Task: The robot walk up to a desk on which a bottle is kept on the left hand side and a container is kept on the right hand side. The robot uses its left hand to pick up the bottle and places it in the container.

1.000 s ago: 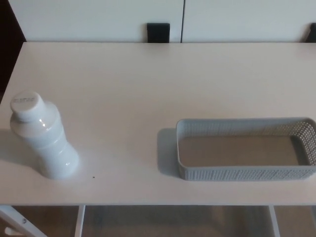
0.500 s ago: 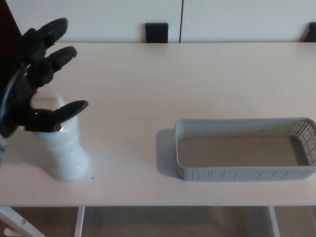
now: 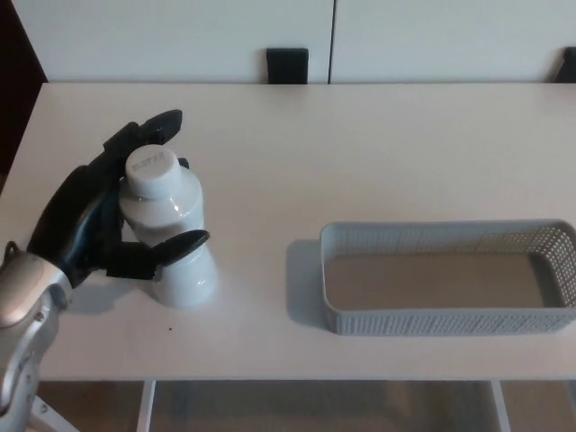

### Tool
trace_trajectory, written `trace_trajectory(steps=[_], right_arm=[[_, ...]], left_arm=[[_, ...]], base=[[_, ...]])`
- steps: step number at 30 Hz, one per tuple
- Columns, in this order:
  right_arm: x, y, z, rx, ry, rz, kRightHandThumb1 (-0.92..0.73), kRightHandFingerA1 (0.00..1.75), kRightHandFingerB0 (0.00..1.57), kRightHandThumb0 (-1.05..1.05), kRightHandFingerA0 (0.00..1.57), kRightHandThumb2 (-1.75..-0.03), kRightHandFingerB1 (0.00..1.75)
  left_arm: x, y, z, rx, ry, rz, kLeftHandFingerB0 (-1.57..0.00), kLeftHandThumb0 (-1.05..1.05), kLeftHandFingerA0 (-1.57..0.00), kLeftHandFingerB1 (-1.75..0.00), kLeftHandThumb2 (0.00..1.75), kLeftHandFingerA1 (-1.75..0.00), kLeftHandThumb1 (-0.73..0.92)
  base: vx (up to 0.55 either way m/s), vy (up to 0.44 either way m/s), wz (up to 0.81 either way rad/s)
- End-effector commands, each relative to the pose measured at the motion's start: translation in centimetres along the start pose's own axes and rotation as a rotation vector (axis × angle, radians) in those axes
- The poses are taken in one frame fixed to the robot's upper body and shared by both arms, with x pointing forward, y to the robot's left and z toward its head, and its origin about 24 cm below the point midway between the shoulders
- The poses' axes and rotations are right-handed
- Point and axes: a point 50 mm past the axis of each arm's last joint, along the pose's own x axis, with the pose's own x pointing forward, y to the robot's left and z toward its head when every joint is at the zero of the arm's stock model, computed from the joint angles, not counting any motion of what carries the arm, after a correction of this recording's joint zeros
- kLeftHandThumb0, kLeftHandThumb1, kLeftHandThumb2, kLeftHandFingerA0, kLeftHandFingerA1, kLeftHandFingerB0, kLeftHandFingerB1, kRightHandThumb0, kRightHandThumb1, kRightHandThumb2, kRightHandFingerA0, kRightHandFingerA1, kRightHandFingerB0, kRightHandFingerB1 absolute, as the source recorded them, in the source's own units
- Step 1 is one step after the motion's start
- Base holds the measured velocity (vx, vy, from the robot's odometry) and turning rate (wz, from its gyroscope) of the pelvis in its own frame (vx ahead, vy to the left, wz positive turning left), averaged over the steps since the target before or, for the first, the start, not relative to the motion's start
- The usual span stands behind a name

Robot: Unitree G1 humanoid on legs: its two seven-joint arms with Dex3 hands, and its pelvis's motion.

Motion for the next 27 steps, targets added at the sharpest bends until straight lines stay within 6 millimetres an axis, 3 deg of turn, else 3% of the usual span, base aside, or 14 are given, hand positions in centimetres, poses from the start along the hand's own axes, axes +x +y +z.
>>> trace_trajectory(steps=[1, 6, 7, 12, 13, 15, 16, 17, 19, 20, 21, 23, 25, 27], right_arm=[[-0.1, 0.0, 0.1, 0.015, 0.007, -0.020, -0.46, 0.85, 0.11, -0.21, 0.40, -1.29, 0.66], [0.0, 0.1, 0.1, 0.015, 0.006, -0.020, -0.46, 0.84, 0.10, -0.19, 0.39, -1.28, 0.65], [0.0, 0.1, 0.1, 0.015, 0.007, -0.021, -0.39, 1.02, 0.06, -0.14, 0.37, -1.39, 0.67], [0.1, 0.0, -0.1, -0.008, -0.005, -0.018, -0.45, 0.86, 0.13, -0.18, 0.43, -1.30, 0.67], [0.1, 0.0, -0.1, -0.007, -0.004, -0.019, -0.45, 0.87, 0.13, -0.18, 0.43, -1.30, 0.67], [0.3, 0.1, -0.1, -0.009, -0.011, -0.017, -0.46, 0.87, 0.14, -0.17, 0.44, -1.31, 0.68], [0.4, 0.1, -0.1, -0.016, -0.017, -0.019, -0.44, 0.86, 0.16, -0.22, 0.44, -1.30, 0.68], [0.5, 0.1, -0.1, -0.017, -0.019, -0.020, -0.44, 0.86, 0.16, -0.22, 0.44, -1.30, 0.68], [0.7, 0.2, -0.1, -0.010, -0.025, -0.021, -0.46, 0.87, 0.15, -0.19, 0.44, -1.31, 0.68], [0.7, 0.2, -0.1, -0.008, -0.028, -0.020, -0.46, 0.87, 0.15, -0.19, 0.44, -1.31, 0.68], [0.8, 0.3, 0.0, -0.002, -0.030, -0.019, -0.46, 0.89, 0.13, -0.17, 0.46, -1.32, 0.68], [1.1, 0.5, 0.4, 0.010, -0.044, -0.015, -0.46, 0.89, 0.12, -0.14, 0.45, -1.33, 0.68], [1.1, 0.6, 0.5, 0.015, -0.044, -0.014, -0.48, 0.88, 0.12, -0.14, 0.44, -1.32, 0.67], [1.1, 0.7, 0.7, 0.022, -0.038, -0.014, -0.48, 0.87, 0.12, -0.15, 0.43, -1.32, 0.66]], left_arm=[[-0.5, -0.6, -1.4, 0.025, 0.093, -0.023, -0.03, -0.56, -0.03, -0.22, 0.76, -0.36, 0.36], [-0.4, -0.8, -0.4, 0.029, 0.059, -0.047, -0.03, -0.56, -0.03, -0.24, 0.76, -0.36, 0.36], [-0.5, -0.8, -0.3, 0.027, 0.055, -0.051, -0.03, -0.55, -0.04, -0.24, 0.76, -0.36, 0.36], [-0.5, -1.3, -1.1, 0.007, 0.102, -0.061, -0.03, -0.54, -0.04, -0.22, 0.75, -0.38, 0.36], [-0.4, -1.4, -1.4, 0.012, 0.111, -0.057, -0.05, -0.60, -0.13, -0.25, 0.54, -0.29, 0.42], [-0.2, -1.5, -1.6, 0.035, 0.124, -0.045, -0.07, -0.61, -0.13, -0.23, 0.71, -0.39, 0.38], [0.2, -1.7, -1.8, 0.042, 0.135, -0.027, -0.08, -0.61, -0.37, -0.33, 0.68, -0.44, 0.39], [0.4, -1.7, -1.9, 0.039, 0.140, -0.019, -0.08, -0.61, -0.37, -0.33, 0.68, -0.44, 0.39], [0.9, -2.0, -2.1, 0.117, 0.133, 0.017, -0.34, -0.28, -0.95, -0.32, 0.59, -0.49, 0.62], [1.0, -2.1, -2.2, 0.129, 0.134, 0.018, -0.34, -0.28, -0.95, -0.32, 0.59, -0.49, 0.62], [1.3, -2.2, -2.2, 0.151, 0.127, 0.002, -0.62, -0.15, -1.26, -0.40, 0.62, -0.56, 0.77], [1.8, -2.7, -2.2, 0.204, 0.103, -0.023, -0.87, -0.09, -1.26, -0.51, 0.63, -0.79, 0.75], [1.8, -2.9, -2.2, 0.215, 0.097, -0.022, -0.95, -0.07, -1.17, -0.64, 0.64, -0.94, 0.74], [1.8, -3.4, -2.2, 0.230, 0.085, -0.018, -0.84, -0.07, -1.05, -0.90, 0.68, -1.02, 0.74]], base=[[0.00, 0.000, 0.00], [0.00, 0.000, 0.00], [0.00, 0.000, 0.00], [0.00, 0.000, 0.00], [0.00, 0.000, 0.00], [0.00, 0.000, 0.00], [0.00, 0.000, 0.00], [0.00, 0.000, 0.00], [0.00, 0.000, 0.00], [0.00, 0.000, 0.00], [0.00, 0.000, 0.00], [0.00, 0.000, 0.00], [0.00, 0.000, 0.00], [0.00, 0.000, 0.00]])
